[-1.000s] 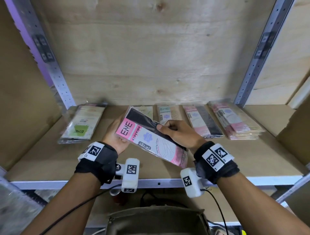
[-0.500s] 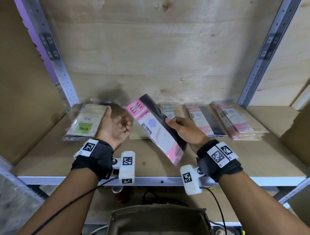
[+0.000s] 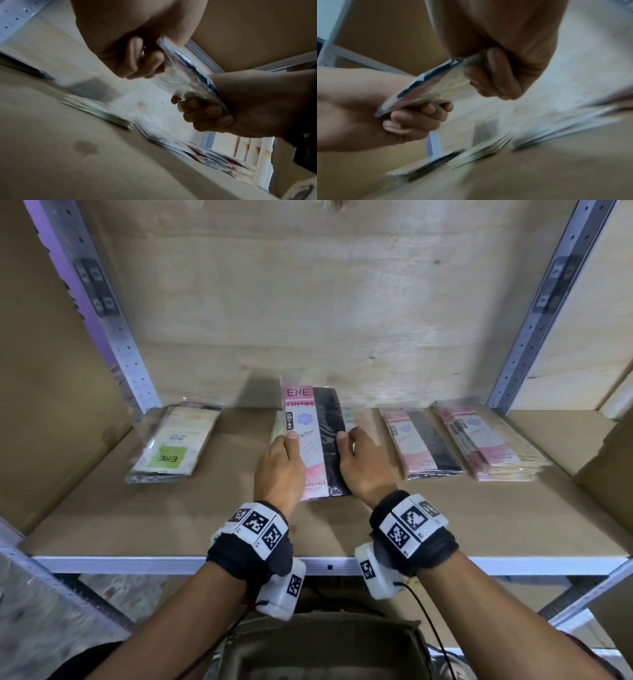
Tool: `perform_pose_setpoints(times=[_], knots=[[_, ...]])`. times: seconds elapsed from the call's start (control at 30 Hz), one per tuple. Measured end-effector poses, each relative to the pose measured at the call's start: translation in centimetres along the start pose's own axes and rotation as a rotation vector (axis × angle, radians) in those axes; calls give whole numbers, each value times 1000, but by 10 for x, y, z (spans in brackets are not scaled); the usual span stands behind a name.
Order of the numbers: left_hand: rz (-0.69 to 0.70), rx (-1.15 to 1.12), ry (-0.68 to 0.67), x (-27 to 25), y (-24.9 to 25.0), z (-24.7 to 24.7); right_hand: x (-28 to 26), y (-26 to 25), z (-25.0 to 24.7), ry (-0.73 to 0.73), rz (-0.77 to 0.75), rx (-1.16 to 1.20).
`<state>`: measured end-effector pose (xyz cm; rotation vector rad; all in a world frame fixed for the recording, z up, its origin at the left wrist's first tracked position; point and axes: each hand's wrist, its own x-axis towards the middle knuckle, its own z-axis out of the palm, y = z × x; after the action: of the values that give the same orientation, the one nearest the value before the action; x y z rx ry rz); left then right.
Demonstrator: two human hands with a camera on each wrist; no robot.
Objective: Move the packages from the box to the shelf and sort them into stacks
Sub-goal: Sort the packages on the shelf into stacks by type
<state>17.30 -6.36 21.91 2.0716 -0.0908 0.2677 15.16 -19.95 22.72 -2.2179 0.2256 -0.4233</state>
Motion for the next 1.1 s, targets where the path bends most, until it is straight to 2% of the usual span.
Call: perform_pose_setpoints(times=[0.1, 0.2, 0.3, 0.47, 0.53, 0.6, 0.73, 0.8, 0.97, 1.03, 1.1], knots=[[-1, -164, 23, 4, 0, 3, 6, 0, 0, 38, 10, 74], [-55, -450, -3, 8, 2, 10, 14, -5, -6, 13, 67, 355], [-169, -616, -92, 11, 3, 14, 16, -2, -9, 83, 41, 348], [-158, -387, -359, 17, 7, 7, 14, 29, -22, 37, 95, 251], [-106, -393, -518, 17, 13, 6, 22, 37, -36, 20, 128, 197], [-60, -431, -595, 17, 20, 9, 28, 42, -53, -41, 183, 265], [-70, -368, -514, 23, 35, 30, 32, 60, -85, -200, 284, 409], [-64, -329, -481, 28, 45, 46, 32, 72, -98, -220, 262, 430], [-30, -256, -556, 39, 78, 91, 46, 91, -130, -21, 212, 127], [-27, -163, -580, 43, 88, 110, 49, 99, -139, 81, 223, 4], [-20, -21, -609, 48, 94, 125, 49, 102, -145, 108, 230, -98]])
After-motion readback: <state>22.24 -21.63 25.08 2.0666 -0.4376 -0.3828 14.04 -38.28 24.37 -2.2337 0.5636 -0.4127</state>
